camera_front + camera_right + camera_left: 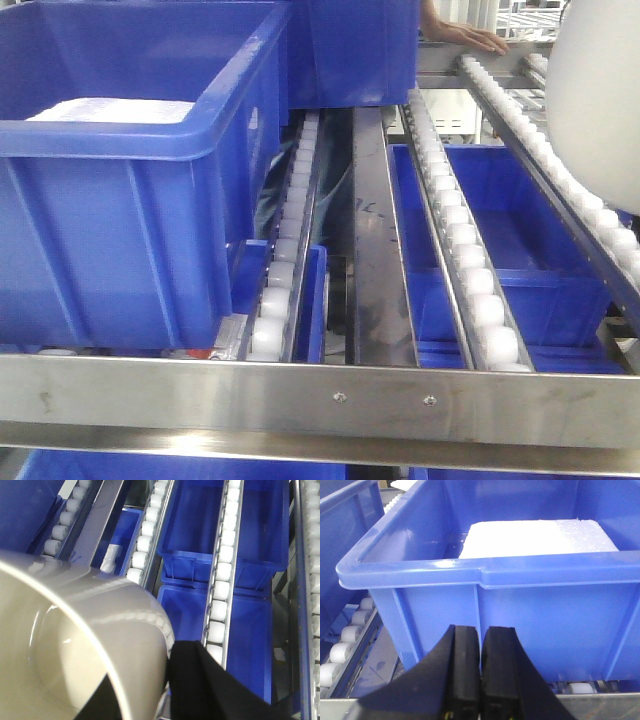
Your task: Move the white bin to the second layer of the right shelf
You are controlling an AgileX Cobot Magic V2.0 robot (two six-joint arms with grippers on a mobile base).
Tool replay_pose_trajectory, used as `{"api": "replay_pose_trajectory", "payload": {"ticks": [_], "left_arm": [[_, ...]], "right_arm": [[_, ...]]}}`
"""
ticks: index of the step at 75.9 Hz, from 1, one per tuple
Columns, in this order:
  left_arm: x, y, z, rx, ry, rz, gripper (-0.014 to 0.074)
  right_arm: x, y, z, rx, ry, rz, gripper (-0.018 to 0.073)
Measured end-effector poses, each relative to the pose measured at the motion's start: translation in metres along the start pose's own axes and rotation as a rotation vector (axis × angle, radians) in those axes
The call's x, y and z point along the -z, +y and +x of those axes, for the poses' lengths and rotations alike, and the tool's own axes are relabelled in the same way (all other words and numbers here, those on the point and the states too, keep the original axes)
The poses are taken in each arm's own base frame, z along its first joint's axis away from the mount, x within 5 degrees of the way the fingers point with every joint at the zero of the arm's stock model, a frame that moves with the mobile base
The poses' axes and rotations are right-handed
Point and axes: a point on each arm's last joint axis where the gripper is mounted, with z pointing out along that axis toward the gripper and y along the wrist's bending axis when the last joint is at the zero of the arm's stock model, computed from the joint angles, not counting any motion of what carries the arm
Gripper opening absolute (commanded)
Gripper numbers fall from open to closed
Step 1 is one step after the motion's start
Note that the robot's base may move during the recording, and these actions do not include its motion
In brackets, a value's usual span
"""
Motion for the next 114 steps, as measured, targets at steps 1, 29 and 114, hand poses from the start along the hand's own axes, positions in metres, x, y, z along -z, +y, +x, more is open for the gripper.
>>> {"api": "replay_pose_trajectory", "payload": {"ticks": [1,29,114], "left_arm": [[0.000,0.000,0.000,0.000,0.000,0.000,0.0085],[0.000,0.000,0.000,0.000,0.000,0.000,0.0085],[0.000,0.000,0.000,0.000,0.000,0.000,0.0085]], "right_arm": [[0.000,0.000,0.000,0.000,0.000,0.000,0.0056],[0.000,0.000,0.000,0.000,0.000,0.000,0.0056],[-0.095,-0.023,-0.005,-0.052,0.061,0.098,0.0056]]}}
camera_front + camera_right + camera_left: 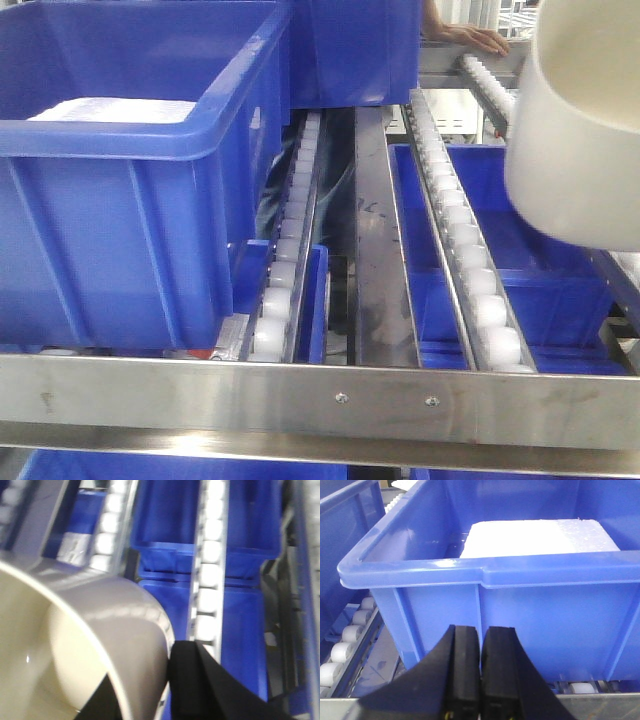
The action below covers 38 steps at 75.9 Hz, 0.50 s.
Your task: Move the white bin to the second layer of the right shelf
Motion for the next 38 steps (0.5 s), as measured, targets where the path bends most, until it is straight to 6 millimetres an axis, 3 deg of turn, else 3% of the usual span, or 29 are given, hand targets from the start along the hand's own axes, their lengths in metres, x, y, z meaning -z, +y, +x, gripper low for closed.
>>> {"api": "replay_pose_trajectory", "payload": {"ticks": [17,38], "left_arm": [[0.000,0.000,0.000,0.000,0.000,0.000,0.0085],[0.000,0.000,0.000,0.000,0.000,0.000,0.0085]], "right_arm": [[-0.003,-0.005,0.004,-0.012,0.041,0.020,0.0056],[-0.025,-0.007,0.018,-0.016,0.182,0.029,0.0056]]}}
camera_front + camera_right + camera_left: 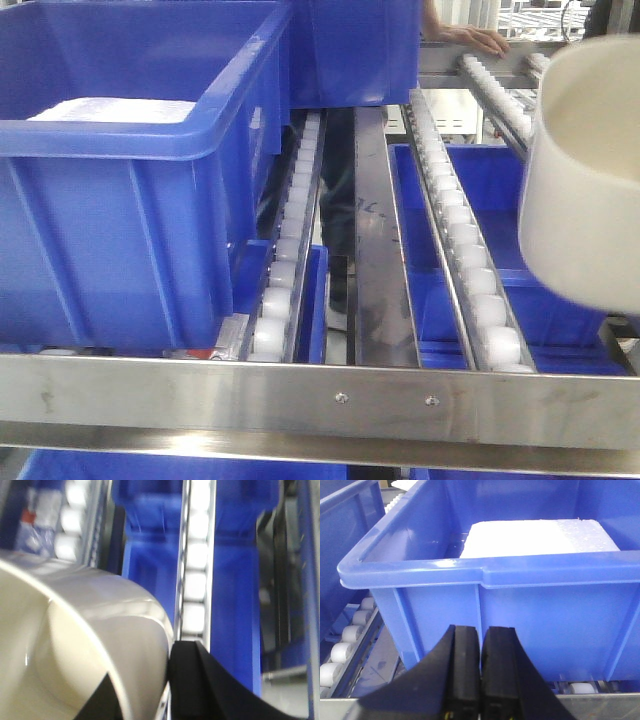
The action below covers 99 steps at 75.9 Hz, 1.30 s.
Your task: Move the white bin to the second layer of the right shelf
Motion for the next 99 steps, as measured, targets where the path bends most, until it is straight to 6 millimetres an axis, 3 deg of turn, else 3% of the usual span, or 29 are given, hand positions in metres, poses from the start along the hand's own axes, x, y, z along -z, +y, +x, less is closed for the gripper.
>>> {"api": "replay_pose_trajectory", "payload": {"ticks": [58,84,91,99], "left_arm": [[0.000,0.000,0.000,0.000,0.000,0.000,0.0085],[0.000,0.000,0.000,0.000,0.000,0.000,0.0085],[0.000,0.000,0.000,0.000,0.000,0.000,0.0085],[0.000,0.000,0.000,0.000,0.000,0.000,0.0085]], "right_arm": [[-0.042,-0.003,0.016,-0.004,0.163,0.016,0.0056],[-0.045,-0.003,0.016,-0.006,0.167,0.018,0.0064],[-0.045,-0.003,0.016,-0.006,0.167,0.018,0.0146],[-0.045,-0.003,0.016,-0.008,0.168,0.018,0.0343]]}}
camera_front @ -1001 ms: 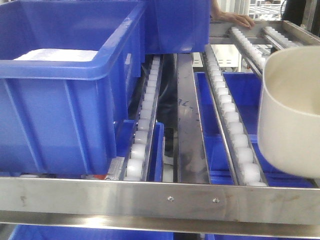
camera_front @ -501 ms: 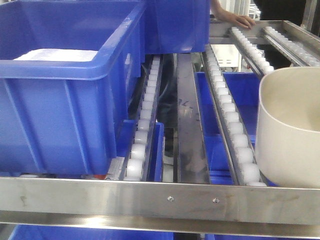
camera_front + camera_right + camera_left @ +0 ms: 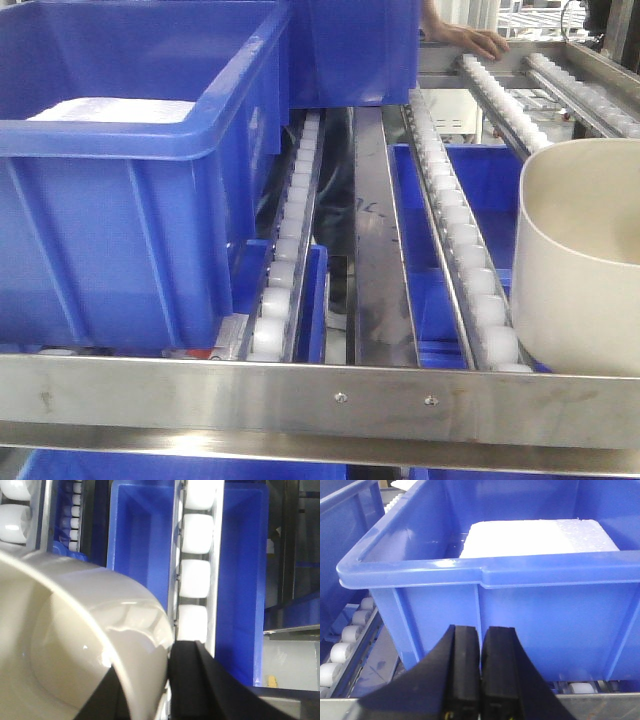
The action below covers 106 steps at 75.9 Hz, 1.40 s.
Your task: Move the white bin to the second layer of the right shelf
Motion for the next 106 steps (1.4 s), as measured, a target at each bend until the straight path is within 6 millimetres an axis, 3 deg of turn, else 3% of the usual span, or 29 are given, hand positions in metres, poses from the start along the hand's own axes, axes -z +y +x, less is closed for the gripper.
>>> {"api": "replay_pose_trajectory", "payload": {"ticks": [8,28,58,85,106], "left_arm": [[0.000,0.000,0.000,0.000,0.000,0.000,0.0085],[0.000,0.000,0.000,0.000,0.000,0.000,0.0085],[0.000,0.000,0.000,0.000,0.000,0.000,0.0085],[0.000,0.000,0.000,0.000,0.000,0.000,0.0085],[0.000,0.000,0.000,0.000,0.000,0.000,0.0085]], "right_arm": [[0.000,0.000,0.000,-0.012,0.000,-0.004,0.0462],[0.002,0.001,-0.002,-0.048,-0.024,-0.016,0.0463],[0.022,0.003,-0.010,-0.050,-0.129,-0.027,0.0463],[0.023,0.003,-0.010,-0.049,-0.131,-0.027,0.0463],[0.023,-0.018,-0.011,-0.113,-0.131,0.028,0.0463]]}}
